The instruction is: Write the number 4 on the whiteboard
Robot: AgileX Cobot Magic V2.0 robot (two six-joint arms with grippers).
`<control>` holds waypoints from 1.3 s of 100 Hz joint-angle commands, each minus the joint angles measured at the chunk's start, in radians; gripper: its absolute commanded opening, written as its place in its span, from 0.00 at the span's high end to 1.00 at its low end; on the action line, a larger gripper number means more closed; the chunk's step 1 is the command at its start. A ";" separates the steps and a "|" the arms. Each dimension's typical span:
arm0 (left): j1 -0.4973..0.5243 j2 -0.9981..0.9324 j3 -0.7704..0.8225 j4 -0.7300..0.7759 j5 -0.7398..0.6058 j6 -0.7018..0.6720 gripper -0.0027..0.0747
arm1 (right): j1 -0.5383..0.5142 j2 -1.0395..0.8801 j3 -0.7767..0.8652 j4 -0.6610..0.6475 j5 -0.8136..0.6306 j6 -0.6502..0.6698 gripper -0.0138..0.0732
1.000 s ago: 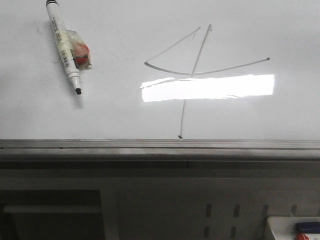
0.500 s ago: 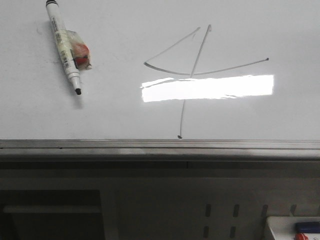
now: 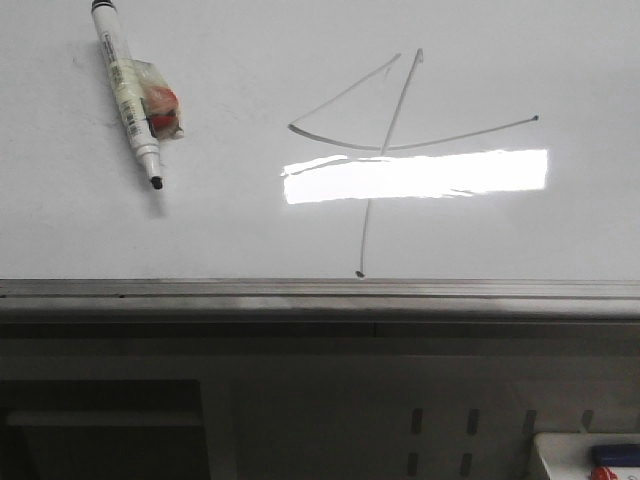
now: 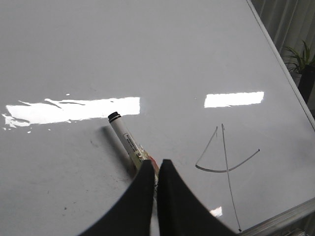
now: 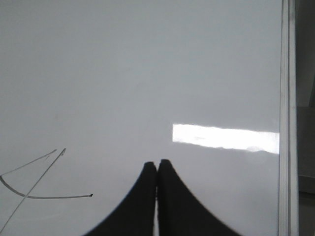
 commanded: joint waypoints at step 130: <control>0.718 -0.334 0.291 1.041 0.404 -0.738 0.99 | -0.007 0.009 -0.023 -0.049 -0.038 0.001 0.89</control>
